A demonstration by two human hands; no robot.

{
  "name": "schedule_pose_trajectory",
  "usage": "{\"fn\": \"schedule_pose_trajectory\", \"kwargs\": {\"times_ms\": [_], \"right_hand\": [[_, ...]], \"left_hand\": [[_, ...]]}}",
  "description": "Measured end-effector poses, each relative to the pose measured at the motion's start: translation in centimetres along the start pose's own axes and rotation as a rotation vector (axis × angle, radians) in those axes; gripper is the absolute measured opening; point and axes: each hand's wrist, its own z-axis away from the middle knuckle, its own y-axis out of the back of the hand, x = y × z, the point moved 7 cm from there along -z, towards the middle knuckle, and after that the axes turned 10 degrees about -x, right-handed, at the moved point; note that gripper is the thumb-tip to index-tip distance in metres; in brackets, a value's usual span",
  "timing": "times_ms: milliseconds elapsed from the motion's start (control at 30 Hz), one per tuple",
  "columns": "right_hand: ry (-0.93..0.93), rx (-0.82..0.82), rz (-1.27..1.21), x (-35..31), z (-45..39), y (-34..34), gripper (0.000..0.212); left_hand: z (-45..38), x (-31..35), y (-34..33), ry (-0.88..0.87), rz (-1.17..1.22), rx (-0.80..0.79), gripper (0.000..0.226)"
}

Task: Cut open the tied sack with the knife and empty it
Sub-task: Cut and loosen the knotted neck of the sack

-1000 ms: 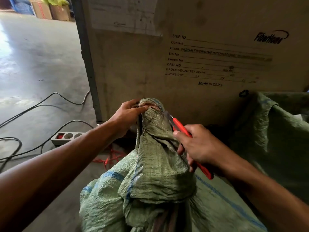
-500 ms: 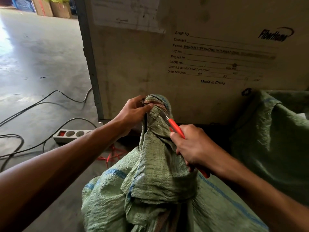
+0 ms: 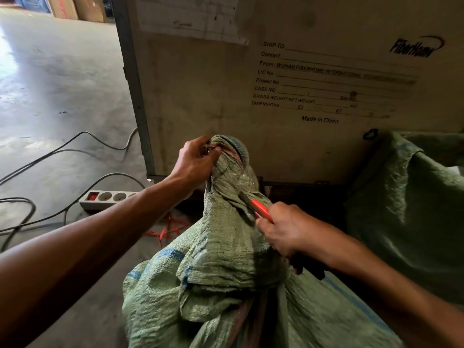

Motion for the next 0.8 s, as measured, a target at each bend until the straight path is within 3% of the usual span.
{"fn": "schedule_pose_trajectory", "kwargs": {"times_ms": [100, 267, 400, 467, 600, 800], "right_hand": [[-0.041, -0.084, -0.236, 0.6, 0.4, 0.4, 0.03], [0.067, -0.019, -0.588, 1.1, 1.2, 3.3, 0.028], [0.129, -0.157, -0.726, 1.6, 1.4, 3.4, 0.025], [0.164, -0.062, -0.779, 1.9, 1.2, 4.2, 0.023], [0.191, 0.376, -0.693, 2.6, 0.8, 6.3, 0.023], [0.226, 0.466, -0.809, 2.3, -0.1, 5.4, 0.03]], "left_hand": [[-0.1, 0.0, -0.1, 0.002, 0.008, -0.018, 0.02], [-0.7, 0.5, 1.1, -0.051, 0.041, 0.022, 0.014], [-0.9, 0.4, 2.3, -0.01, -0.037, 0.084, 0.023], [-0.8, 0.0, 2.9, 0.017, -0.016, 0.096, 0.024], [-0.1, 1.3, 0.5, -0.074, 0.062, -0.055, 0.014], [1.0, 2.6, -3.0, -0.141, 0.126, -0.18, 0.033]]}}
